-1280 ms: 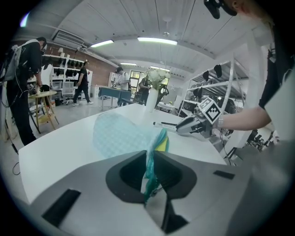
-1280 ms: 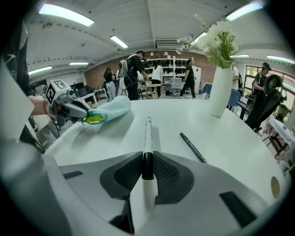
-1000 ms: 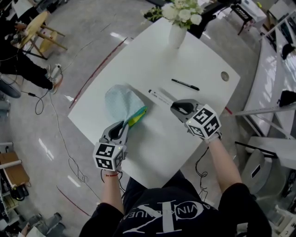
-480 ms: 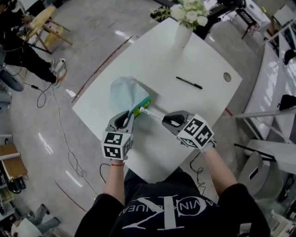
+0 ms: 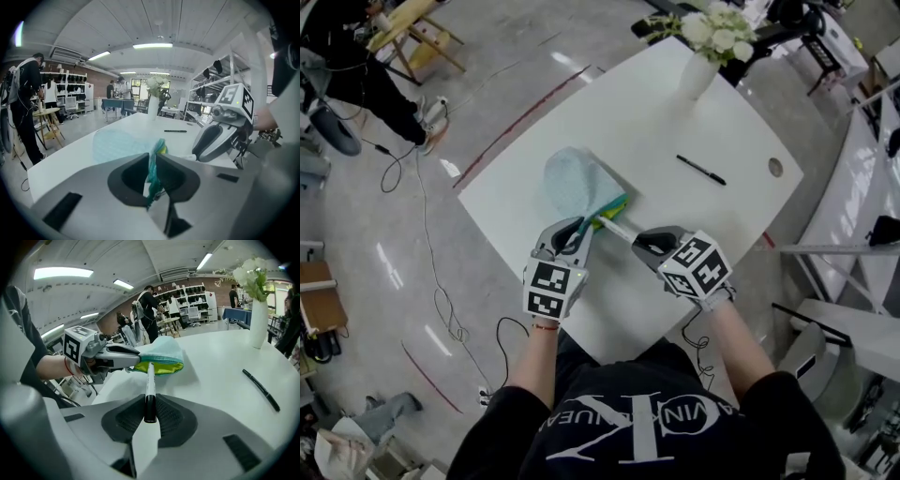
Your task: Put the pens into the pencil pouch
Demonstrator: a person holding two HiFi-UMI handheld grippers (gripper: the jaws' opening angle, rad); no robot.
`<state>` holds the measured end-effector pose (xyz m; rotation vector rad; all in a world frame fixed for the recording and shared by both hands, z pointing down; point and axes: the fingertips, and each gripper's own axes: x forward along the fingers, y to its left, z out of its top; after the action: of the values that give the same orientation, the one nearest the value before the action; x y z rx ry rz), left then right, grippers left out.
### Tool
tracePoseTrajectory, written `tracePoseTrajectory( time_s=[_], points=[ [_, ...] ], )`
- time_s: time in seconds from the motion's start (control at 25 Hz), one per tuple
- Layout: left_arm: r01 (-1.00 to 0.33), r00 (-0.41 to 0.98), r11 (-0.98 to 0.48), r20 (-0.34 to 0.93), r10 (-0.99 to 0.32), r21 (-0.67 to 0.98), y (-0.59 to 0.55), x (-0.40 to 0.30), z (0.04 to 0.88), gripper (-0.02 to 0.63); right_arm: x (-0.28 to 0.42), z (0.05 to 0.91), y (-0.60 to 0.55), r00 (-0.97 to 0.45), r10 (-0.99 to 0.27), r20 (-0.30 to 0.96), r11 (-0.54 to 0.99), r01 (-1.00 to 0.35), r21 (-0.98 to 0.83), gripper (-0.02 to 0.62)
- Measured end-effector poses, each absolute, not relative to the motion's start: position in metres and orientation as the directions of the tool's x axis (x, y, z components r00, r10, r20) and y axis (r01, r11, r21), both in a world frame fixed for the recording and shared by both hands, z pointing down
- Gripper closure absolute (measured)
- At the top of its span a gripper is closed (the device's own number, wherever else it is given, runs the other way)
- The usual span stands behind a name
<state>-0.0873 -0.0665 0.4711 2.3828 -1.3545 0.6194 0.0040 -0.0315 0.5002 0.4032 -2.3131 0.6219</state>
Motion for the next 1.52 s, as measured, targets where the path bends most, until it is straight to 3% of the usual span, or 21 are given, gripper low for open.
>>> tracePoseTrajectory(
  time_s=[0.76,1.0,1.36,1.52],
  points=[
    [-0.836,0.519,-0.536,0.491,-0.700,0.119,-0.046,-0.080,0.463,0.555,-0.045,0.493,-0.036,-0.749,-0.120,0.652,0.790,-0.470,-0.394,0.503],
    [-0.843,0.511,-0.522,0.490,-0.706,0.128,-0.048,-0.087,0.464,0.555,-0.037,0.489,-0.025,-0.780,-0.106,0.617,0.803,-0.433,-0.410,0.430],
    [-0.841,0.521,-0.521,0.484,-0.703,0.147,-0.050,-0.087,0.465,0.555,-0.016,0.514,-0.023,-0.701,-0.112,0.705,0.830,-0.456,-0.322,0.448],
    [-0.835,0.530,-0.530,0.483,-0.697,0.151,-0.051,-0.085,0.464,0.555,-0.021,0.522,-0.024,-0.682,-0.109,0.724,0.834,-0.458,-0.307,0.512]
  ],
)
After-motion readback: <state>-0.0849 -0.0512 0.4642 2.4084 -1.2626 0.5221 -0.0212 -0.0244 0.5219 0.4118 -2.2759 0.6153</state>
